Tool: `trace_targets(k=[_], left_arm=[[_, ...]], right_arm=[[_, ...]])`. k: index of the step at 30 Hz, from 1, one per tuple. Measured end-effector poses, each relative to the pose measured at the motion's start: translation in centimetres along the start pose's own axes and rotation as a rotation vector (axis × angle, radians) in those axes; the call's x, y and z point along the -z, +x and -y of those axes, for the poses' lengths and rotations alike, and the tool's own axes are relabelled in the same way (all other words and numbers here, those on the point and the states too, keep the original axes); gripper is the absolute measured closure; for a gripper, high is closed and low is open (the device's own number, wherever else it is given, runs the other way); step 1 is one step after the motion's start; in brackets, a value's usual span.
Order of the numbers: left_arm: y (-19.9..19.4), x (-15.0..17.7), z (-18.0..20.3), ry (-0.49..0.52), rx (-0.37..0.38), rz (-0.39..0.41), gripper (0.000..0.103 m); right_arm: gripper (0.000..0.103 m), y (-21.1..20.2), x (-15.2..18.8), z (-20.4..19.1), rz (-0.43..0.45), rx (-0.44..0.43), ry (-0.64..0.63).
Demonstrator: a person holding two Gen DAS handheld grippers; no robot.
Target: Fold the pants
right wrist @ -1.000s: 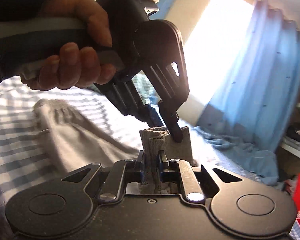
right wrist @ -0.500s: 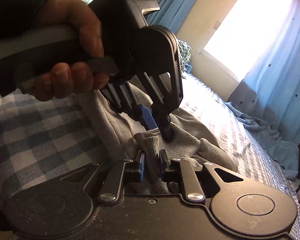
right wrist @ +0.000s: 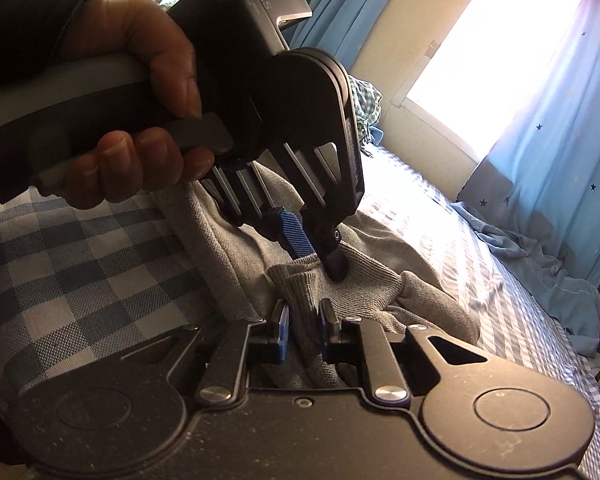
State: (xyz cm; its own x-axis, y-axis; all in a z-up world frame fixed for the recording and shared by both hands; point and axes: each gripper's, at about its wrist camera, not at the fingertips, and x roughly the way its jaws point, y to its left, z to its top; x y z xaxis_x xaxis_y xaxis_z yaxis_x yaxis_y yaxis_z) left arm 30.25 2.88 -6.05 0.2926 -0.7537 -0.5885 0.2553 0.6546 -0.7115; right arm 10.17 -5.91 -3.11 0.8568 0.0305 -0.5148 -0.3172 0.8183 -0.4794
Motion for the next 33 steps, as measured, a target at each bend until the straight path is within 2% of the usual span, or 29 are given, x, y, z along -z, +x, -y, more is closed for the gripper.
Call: trace_targets(k=[7, 9, 11, 14, 15, 17, 19, 25, 28, 33], left_arm=[[-0.2, -0.1, 0.4, 0.008, -0.02, -0.003, 0.087], [-0.3, -0.1, 0.5, 0.02, -0.026, 0.001, 0.084], [-0.2, -0.1, 0.5, 0.028, -0.034, -0.003, 0.084], [-0.2, -0.1, 0.4, 0.012, -0.029, -0.005, 0.083], [-0.3, -0.1, 0.3, 0.004, -0.026, -0.005, 0.083], [-0.3, -0.1, 0.3, -0.004, -0.029, -0.01, 0.077], [-0.4, 0.0, 0.5, 0.001, -0.04, -0.015, 0.076], [-0.2, 0.2, 0.8, 0.016, -0.056, -0.03, 0.07], [-0.1, 0.2, 0.7, 0.009, -0.061, -0.036, 0.07], [-0.2, 0.2, 0.8, 0.003, -0.07, -0.035, 0.071]], right_arm=[[0.085, 0.4, 0.5, 0.2, 0.014, -0.003, 0.005], [0.081, 0.1, 0.8, 0.6, 0.043, -0.016, 0.021], [0.072, -0.5, 1.4, 1.4, 0.074, -0.024, 0.046], [0.071, -0.8, 2.2, 2.9, 0.073, -0.044, 0.102], [0.07, -1.0, 2.3, 3.0, 0.077, -0.053, 0.096], [0.063, -1.0, 2.2, 2.7, 0.082, -0.054, 0.074], [0.056, -0.8, 1.9, 2.2, 0.081, -0.054, 0.059], [0.055, 0.2, 1.4, 1.3, 0.066, -0.025, 0.027], [0.055, 0.3, 1.6, 0.4, 0.064, 0.005, -0.029], [0.057, 0.2, 1.6, 0.5, 0.068, 0.006, -0.016]])
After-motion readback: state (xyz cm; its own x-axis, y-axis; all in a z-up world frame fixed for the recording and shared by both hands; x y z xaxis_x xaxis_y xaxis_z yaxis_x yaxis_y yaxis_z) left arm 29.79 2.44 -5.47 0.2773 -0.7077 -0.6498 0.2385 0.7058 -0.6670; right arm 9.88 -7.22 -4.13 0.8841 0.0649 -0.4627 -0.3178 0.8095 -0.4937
